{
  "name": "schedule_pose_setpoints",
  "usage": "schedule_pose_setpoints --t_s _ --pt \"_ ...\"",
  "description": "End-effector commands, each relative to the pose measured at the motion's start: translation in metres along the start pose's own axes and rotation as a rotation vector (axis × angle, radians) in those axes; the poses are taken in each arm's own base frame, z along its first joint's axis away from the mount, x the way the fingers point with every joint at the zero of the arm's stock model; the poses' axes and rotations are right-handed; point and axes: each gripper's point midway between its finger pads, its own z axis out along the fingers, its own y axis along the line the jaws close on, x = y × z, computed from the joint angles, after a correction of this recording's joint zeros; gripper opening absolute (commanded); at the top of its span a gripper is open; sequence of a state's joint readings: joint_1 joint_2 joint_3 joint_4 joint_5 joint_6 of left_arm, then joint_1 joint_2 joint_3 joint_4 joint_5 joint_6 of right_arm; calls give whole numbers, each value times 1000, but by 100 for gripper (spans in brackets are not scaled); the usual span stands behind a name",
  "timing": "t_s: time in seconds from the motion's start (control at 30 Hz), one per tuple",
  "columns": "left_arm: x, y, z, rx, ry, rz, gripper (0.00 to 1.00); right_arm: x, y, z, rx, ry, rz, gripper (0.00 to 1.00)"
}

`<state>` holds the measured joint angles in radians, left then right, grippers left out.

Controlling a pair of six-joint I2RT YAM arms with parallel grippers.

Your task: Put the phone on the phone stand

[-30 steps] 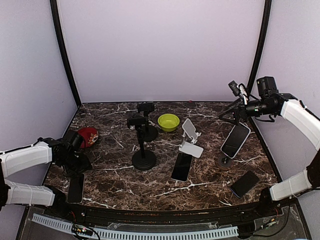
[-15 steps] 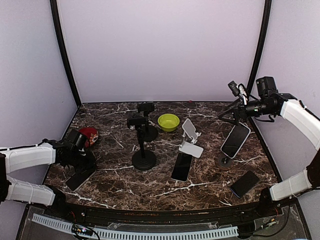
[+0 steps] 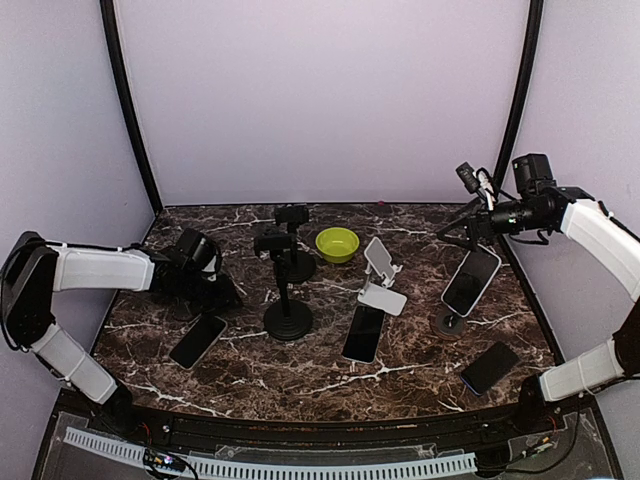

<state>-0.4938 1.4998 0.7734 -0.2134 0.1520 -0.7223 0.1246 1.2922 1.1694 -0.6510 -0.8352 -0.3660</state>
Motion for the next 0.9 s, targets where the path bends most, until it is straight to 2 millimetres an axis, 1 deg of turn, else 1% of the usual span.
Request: schedule_pose_setpoints --t_s 0.0,0.03,0.07,0.1,0.17,0.23,0.33,0.43,0.47,0.57,0.63,0.73,0.87 --pt "-25 -5 -32 -117 -28 205 60 11 3 4 -12 13 -6 98" --pt "-31 6 -41 -195 -46 207 85 12 3 4 -12 13 -7 98" --pt "-32 18 -49 -265 -47 207 97 12 3 5 -13 14 -8 98" --pt "-30 24 -54 -295 -35 228 99 12 3 5 -13 15 -9 98" --pt "-18 32 -57 -316 23 261 99 14 3 6 -17 19 -6 98" --pt "2 48 -56 -358 131 241 99 14 3 6 -21 21 -5 98" --pt "30 64 -54 -394 276 229 99 15 3 7 -26 21 -5 98" --pt "47 77 -50 -389 345 222 99 16 4 7 -29 21 -4 98" --pt "49 79 -49 -377 354 206 99 16 4 7 -29 21 -3 98" --pt "48 74 -46 -320 333 195 99 16 4 7 -29 21 -3 98" --pt "50 72 -42 -277 342 183 99 16 4 7 -30 23 -1 98" --pt "51 76 -37 -281 356 165 99 17 5 7 -30 23 -2 98" --pt "58 70 -28 -227 397 171 99 17 5 7 -29 24 -2 99"
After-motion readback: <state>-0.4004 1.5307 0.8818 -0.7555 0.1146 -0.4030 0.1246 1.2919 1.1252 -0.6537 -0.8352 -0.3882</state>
